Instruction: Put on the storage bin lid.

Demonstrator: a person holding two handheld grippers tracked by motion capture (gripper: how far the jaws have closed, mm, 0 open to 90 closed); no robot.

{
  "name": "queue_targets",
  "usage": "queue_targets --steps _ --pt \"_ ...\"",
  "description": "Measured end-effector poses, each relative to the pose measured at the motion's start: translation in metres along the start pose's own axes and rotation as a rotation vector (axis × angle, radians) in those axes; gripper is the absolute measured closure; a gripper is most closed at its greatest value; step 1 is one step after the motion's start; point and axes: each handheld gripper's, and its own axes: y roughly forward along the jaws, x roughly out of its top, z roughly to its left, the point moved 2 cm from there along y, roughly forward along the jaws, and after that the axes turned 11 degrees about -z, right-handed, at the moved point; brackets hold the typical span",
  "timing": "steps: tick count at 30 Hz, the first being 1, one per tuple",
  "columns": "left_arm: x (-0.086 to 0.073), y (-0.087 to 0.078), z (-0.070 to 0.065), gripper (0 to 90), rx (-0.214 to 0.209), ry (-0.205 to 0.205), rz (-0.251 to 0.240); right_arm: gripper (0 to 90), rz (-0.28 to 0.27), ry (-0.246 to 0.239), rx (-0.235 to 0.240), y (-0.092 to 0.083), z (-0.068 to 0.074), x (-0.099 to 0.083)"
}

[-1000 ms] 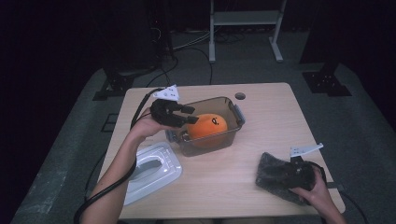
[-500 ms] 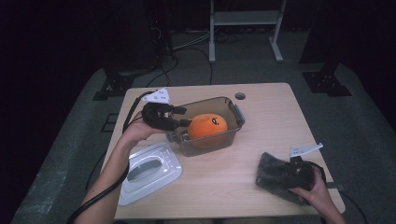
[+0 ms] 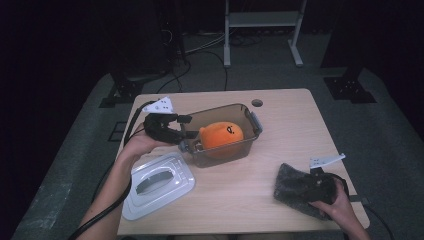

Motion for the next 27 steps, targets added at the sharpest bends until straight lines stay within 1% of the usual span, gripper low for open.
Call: queue_targets --steps 7,13,15,22,27 --pt "-0.007 -0.007 -0.001 29.4 0.012 -0.016 -0.006 26.7 0.000 0.000 0.000 0.000 0.000 0.000" --pt "-0.012 -0.017 -0.002 27.4 0.020 -0.020 -0.018 26.7 0.001 -0.001 0.001 0.001 0.000 0.000" --pt "-0.013 -0.018 -0.003 26.4 0.023 -0.024 -0.022 26.7 0.000 -0.004 0.000 0.001 0.000 0.000" --pt "-0.018 -0.027 -0.005 22.5 0.033 -0.028 -0.031 26.7 0.004 0.001 0.000 0.001 0.000 0.000" --pt "-0.022 -0.033 -0.007 19.9 0.045 -0.025 -0.022 26.7 0.004 0.004 0.000 0.002 0.000 0.000"
